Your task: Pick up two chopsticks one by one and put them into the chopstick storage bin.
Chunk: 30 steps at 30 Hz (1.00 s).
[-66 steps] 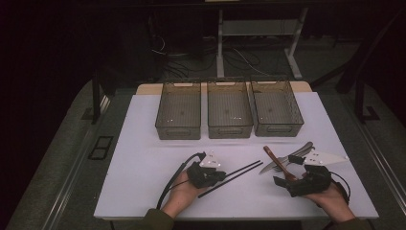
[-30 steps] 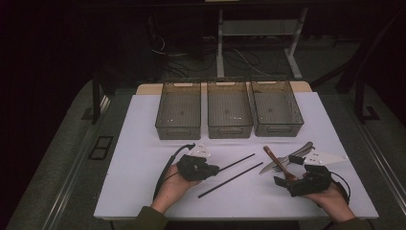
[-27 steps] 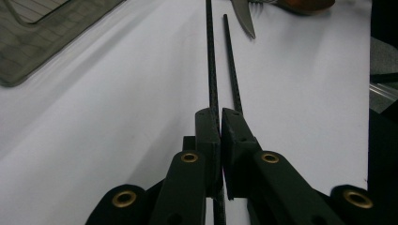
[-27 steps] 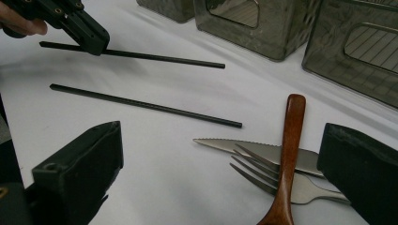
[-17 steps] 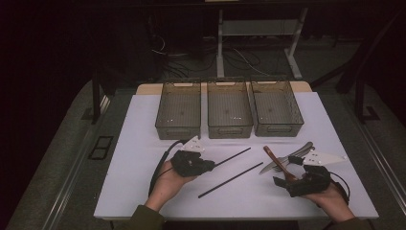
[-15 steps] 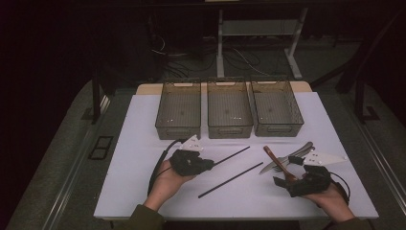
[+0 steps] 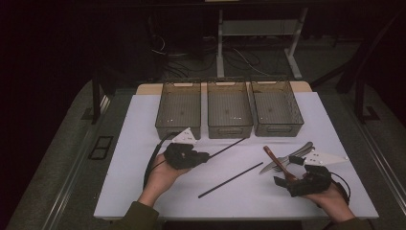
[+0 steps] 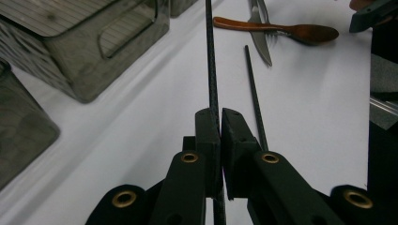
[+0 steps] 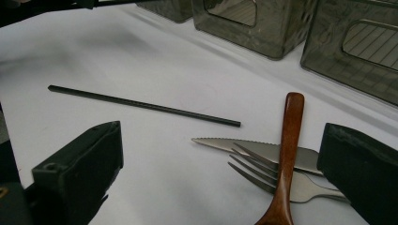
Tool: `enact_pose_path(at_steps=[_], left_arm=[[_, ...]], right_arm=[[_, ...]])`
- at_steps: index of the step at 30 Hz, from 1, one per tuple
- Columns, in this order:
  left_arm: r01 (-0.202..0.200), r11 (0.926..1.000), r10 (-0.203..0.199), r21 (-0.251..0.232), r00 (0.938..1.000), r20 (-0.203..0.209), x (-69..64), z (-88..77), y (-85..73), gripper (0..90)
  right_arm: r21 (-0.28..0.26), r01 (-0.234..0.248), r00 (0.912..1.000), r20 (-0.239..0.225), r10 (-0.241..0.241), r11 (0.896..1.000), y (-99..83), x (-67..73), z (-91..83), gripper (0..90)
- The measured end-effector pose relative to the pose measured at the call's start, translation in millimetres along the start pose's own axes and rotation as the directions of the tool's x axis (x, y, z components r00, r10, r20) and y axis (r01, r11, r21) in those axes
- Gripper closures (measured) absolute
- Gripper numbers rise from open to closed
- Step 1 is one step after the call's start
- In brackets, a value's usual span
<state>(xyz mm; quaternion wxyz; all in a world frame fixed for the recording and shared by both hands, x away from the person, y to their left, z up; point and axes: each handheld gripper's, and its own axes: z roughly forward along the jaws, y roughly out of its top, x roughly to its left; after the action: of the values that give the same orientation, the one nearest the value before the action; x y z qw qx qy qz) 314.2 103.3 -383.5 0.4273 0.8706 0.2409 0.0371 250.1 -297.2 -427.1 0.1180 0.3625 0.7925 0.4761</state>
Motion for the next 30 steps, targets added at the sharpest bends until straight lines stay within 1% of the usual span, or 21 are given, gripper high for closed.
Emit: enact_pose_path(at_steps=[3,4,10,14,17,18,19,22,24,30], left_arm=[[0.006,0.9999,-0.006,-0.014,1.0000,-0.001,4.5,-4.1,2.1,85.8],[0.009,0.9998,-0.009,-0.019,1.0000,-0.001,6.0,-5.6,3.2,85.8],[0.011,0.9996,-0.012,-0.026,0.9993,-0.034,15.1,-14.3,12.6,85.8],[0.020,0.9994,-0.021,-0.030,0.9985,-0.050,20.7,-15.9,17.6,85.8],[0.021,0.9994,-0.022,-0.029,0.9981,-0.057,25.5,-15.1,21.3,85.8],[0.027,0.9993,-0.029,-0.027,0.9976,-0.063,26.7,-15.0,22.6,85.9],[0.024,0.9994,-0.026,-0.025,0.9975,-0.066,28.5,-15.2,24.3,85.8],[0.031,0.9991,-0.034,-0.028,0.9960,-0.082,33.2,-15.6,29.1,85.8],[0.041,0.9986,-0.044,-0.032,0.9949,-0.091,36.7,-17.1,32.8,85.8],[0.054,0.9978,-0.058,-0.039,0.9908,-0.122,49.7,-20.4,44.6,85.8]], right_arm=[[-0.005,-0.016,0.9999,0.006,0.016,1.000,-0.9,-0.4,-0.8,0.9],[-0.004,-0.014,0.9999,0.007,0.014,1.000,-1.0,-0.5,-0.8,0.9],[-0.006,-0.013,0.9998,0.013,0.013,1.000,-1.1,-1.0,-0.8,0.9],[-0.010,-0.022,0.9996,0.015,0.022,1.000,-1.5,-1.4,-1.6,0.9],[-0.015,-0.021,0.9997,0.015,0.021,1.000,-1.5,-1.8,-2.0,0.9],[-0.014,-0.022,0.9996,0.015,0.022,1.000,-1.5,-1.8,-2.1,0.9],[-0.015,-0.020,0.9997,0.015,0.021,1.000,-1.5,-1.9,-2.2,0.9],[-0.012,-0.033,0.9994,0.012,0.033,0.999,-1.7,-1.2,-3.1,0.9],[-0.012,-0.037,0.9993,0.011,0.037,0.999,-1.9,-1.2,-3.4,0.9],[-0.018,-0.032,0.9994,0.012,0.032,0.999,-1.6,-1.9,-3.4,0.9]])
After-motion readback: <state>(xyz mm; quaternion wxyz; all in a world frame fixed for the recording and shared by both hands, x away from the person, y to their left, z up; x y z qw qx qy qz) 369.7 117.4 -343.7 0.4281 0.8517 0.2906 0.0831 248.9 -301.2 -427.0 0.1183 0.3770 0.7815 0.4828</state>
